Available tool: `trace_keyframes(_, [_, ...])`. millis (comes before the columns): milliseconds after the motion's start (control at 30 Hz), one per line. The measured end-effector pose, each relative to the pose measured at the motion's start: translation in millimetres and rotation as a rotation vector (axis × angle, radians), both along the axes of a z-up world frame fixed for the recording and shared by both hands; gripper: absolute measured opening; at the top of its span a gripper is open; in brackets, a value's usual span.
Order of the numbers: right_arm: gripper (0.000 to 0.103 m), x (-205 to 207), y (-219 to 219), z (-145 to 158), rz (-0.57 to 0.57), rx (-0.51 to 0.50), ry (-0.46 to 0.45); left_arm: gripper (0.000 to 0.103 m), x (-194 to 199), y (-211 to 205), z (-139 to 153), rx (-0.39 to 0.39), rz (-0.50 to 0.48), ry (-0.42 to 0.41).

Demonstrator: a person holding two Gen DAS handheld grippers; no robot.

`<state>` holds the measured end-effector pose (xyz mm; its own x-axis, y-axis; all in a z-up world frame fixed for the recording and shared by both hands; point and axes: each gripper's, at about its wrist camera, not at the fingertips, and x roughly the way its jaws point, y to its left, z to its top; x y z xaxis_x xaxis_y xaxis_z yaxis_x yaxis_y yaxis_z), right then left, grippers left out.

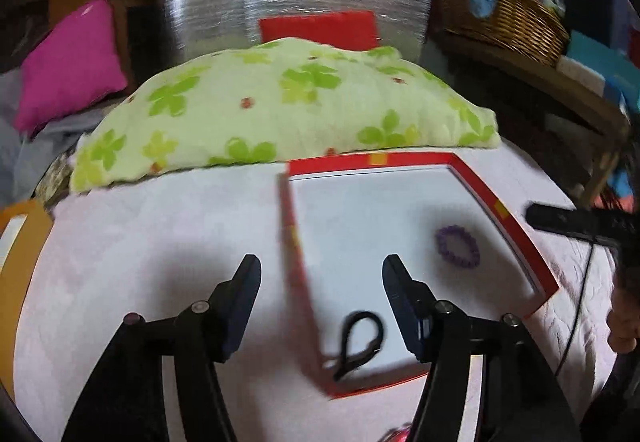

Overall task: Organize jewelry
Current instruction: 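Lower the purple bracelet into the red tray with the right tool while the left releases the hair tie, then move both tools back toward the remaining bracelets beside the tray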

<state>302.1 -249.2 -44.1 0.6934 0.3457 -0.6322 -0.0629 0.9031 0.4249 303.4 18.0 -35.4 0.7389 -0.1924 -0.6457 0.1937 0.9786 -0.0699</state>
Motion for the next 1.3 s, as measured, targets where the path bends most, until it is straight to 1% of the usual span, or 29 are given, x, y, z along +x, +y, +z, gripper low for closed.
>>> trace_keyframes(133, [0.038,-5,-4,-1,-0.01,0.016,0.017,0.064,-1,21,-3,-0.029,0.067,0.034])
trace_keyframes(233, [0.038,-5,-6,-4,-0.017,0.027,0.037,0.064,-2,26,-7,-0.03,0.077,0.062])
trace_keyframes(367, [0.038,-4,-4,-8,-0.02,0.022,0.057,0.064,-6,20,-11,0.001,0.049,0.077])
trace_keyframes(433, [0.038,-4,-3,-9,-0.019,0.022,0.062,0.064,-7,13,-13,0.027,0.01,0.101])
trace_keyframes(533, [0.038,-4,-3,-9,-0.013,0.016,0.066,0.064,-8,2,-15,0.071,-0.017,0.1])
trace_keyframes(800, [0.04,-7,-5,-8,-0.013,0.006,0.064,0.064,-10,0,-18,0.104,-0.007,0.106])
trace_keyframes(867, [0.042,-9,-8,-9,-0.013,0.011,0.067,0.064,-13,2,-17,0.1,0.0,0.106])
trace_keyframes(1000, [0.042,-13,-11,-12,-0.011,0.01,0.076,0.064,-22,9,-16,0.063,0.016,0.118])
trace_keyframes(1200, [0.042,-31,-12,-14,0.002,0.007,0.079,0.064,-44,14,-13,0.046,0.036,0.095])
trace_keyframes(1300, [0.042,-46,-12,-14,0.006,0.012,0.073,0.064,-58,20,-16,0.004,0.058,0.108])
